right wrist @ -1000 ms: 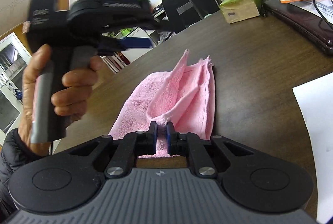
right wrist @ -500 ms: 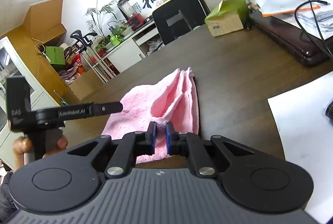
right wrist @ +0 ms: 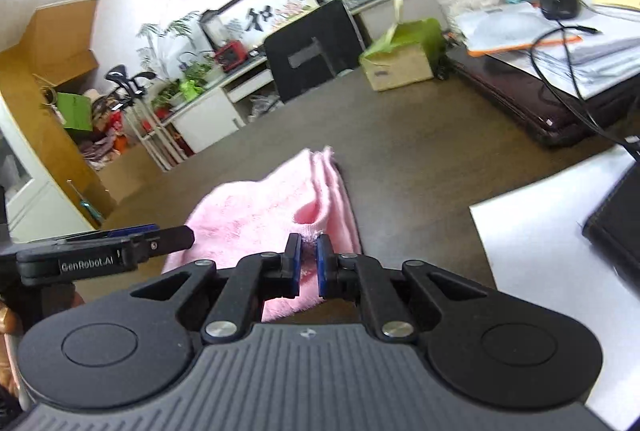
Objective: Fold towel
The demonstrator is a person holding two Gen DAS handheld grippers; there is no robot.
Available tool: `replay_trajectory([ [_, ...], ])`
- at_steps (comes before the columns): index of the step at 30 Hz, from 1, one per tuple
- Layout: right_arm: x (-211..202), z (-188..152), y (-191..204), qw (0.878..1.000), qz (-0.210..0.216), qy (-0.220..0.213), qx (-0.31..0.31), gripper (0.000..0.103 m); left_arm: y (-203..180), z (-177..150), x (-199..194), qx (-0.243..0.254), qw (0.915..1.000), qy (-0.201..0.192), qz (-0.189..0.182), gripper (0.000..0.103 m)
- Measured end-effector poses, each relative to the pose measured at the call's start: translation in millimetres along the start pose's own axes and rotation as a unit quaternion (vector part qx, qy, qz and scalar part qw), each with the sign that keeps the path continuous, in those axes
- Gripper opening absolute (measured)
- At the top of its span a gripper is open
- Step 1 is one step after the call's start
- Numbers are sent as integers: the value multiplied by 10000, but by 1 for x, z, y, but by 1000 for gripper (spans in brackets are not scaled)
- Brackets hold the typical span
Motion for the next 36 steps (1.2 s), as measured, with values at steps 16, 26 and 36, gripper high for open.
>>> replay_trajectory([
  [16,8,6,-4,9996,115,234,142,37,5,-22,13,325,9990,299,30,70],
  [26,42,23,0,9975,365,585,147,21,17,-26,11,351,9989,271,123,81],
  [36,76,52,23,9963,458,604,-412,22,12,-28,9,504,9983,166,238,82],
])
Point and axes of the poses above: each gripper's, at about its wrist camera, not at the fingertips, and x roughly the way its jaws point, y to its left, z to its top, the point moved 2 cm from there along x, roughly the way its jaws point, and after that the axes turned 5 degrees about -x, right-handed, at the moved point
